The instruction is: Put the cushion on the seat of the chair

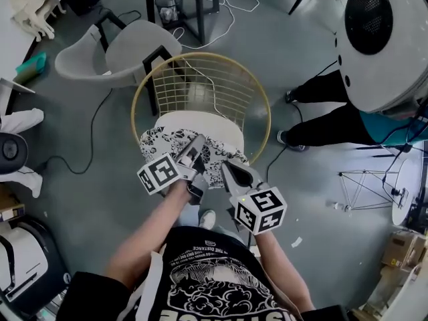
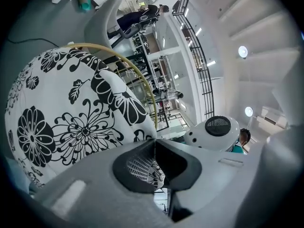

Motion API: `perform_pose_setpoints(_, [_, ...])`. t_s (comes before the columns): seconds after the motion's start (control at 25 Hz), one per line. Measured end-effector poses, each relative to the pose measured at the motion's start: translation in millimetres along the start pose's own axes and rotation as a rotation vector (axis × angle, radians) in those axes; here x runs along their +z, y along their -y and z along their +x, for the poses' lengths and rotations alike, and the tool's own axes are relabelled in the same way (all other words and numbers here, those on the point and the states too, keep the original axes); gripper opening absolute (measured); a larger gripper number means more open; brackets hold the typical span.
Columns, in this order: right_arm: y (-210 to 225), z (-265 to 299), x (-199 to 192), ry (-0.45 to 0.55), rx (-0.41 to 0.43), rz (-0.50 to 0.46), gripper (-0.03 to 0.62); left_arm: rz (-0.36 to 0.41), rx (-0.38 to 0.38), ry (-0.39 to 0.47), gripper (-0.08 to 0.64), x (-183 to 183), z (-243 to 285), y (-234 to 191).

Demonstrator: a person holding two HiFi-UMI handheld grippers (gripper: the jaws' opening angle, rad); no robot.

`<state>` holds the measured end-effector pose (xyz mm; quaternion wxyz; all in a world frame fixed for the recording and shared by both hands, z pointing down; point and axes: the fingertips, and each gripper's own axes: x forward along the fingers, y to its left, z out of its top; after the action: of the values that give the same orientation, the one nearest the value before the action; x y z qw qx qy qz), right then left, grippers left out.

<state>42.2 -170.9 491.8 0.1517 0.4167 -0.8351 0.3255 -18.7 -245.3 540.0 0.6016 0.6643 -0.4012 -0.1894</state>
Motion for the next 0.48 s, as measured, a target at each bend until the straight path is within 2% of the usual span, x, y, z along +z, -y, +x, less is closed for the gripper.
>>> perform_pose_setpoints(0.28, [15, 24, 8, -0.003, -0.043, 0.033, -0.011, -0.013, 0.001, -0.028, 0.015, 8, 24, -15])
perform_pose_setpoints(0.48, [17, 45, 9, -0.023, -0.038, 0.027, -0.011, -0.022, 0.015, -0.05, 0.015, 12, 44, -29])
